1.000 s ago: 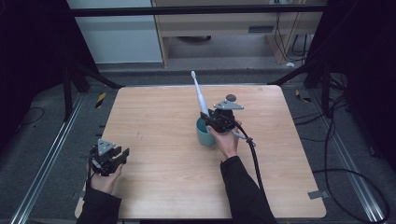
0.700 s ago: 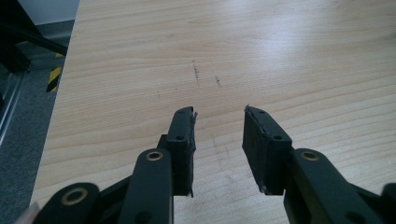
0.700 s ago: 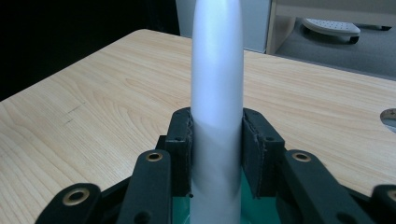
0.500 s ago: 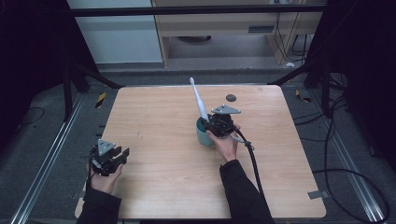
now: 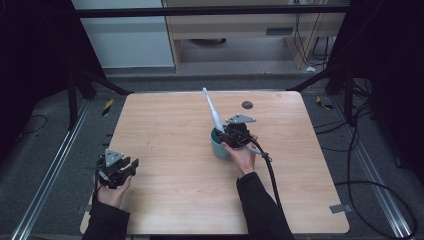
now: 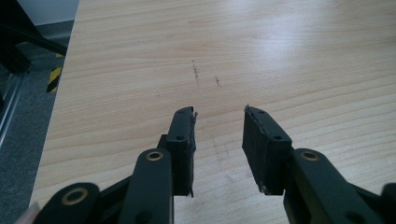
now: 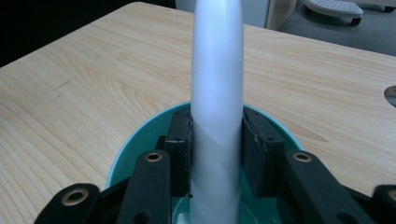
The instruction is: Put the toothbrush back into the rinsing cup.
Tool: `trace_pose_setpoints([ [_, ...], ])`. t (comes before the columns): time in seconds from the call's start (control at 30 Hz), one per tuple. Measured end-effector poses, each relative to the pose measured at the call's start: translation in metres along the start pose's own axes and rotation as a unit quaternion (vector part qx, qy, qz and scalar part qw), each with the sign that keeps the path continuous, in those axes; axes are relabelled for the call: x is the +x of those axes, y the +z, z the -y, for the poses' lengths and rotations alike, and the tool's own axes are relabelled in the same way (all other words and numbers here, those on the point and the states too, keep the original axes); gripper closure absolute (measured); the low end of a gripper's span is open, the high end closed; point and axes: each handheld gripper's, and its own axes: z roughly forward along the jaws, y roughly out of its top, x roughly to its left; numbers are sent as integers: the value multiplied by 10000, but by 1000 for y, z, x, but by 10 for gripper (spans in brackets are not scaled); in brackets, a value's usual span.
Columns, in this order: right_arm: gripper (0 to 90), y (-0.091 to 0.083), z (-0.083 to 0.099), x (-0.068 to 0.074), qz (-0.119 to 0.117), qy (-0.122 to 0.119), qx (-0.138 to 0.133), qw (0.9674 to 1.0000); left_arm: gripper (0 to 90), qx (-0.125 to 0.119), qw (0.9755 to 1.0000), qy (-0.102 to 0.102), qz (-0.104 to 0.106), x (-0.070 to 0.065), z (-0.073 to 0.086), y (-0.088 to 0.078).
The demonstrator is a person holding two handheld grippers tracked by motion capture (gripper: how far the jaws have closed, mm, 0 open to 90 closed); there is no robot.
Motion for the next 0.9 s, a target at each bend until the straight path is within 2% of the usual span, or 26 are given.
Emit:
trace_pose_setpoints([
  [0.23, 638, -1, -1, 0, -1, 1, 56, 10000, 635, 7, 10000, 17, 1, 0, 0, 0],
  [0.43, 634, -5, -3, 0, 4, -8, -26, 10000, 635, 7, 10000, 17, 2, 0, 0, 0],
  [0.53, 546, -10, -5, 1, 28, -5, -96, 9999, 635, 6, 10000, 3, 2, 0, 0, 0],
  [0.63, 401, -20, -9, 0, 132, -81, -242, 9996, 634, 4, 10000, 5, 0, 0, 0, 0],
  [0.67, 382, -23, -10, 0, 146, -89, -280, 9995, 634, 4, 10000, 8, -1, 0, 0, 0],
  [0.77, 301, -39, -12, -3, 164, -73, -416, 9990, 630, 8, 10000, 3, 2, 0, 0, 0],
  [0.9, 200, -63, -9, -6, 89, -73, -404, 9991, 618, 17, 10000, 22, -2, 0, 0, 0],
])
